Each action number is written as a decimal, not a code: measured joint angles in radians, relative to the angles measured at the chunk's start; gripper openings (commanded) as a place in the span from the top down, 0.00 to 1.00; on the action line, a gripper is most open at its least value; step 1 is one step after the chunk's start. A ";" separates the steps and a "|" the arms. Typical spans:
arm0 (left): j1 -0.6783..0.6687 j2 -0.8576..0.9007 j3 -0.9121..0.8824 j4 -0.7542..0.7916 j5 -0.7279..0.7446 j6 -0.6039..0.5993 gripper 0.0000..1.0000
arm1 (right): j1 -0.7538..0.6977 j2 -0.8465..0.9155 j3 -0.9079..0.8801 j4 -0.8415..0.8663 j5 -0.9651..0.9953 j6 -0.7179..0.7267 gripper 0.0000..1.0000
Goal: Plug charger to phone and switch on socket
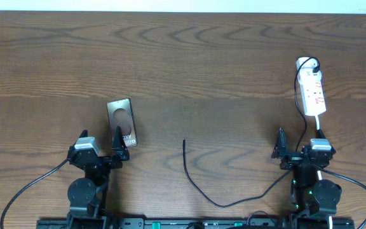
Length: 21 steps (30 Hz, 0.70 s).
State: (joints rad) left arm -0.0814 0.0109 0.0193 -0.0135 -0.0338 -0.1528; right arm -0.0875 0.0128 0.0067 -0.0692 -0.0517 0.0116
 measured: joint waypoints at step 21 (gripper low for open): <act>0.000 0.182 0.142 0.014 -0.023 0.039 0.07 | 0.000 0.000 0.000 0.000 0.001 0.000 0.01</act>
State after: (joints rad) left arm -0.0814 0.1925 0.1608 0.0010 -0.0563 -0.1135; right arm -0.0875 0.0128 0.0067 -0.0689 -0.0509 0.0116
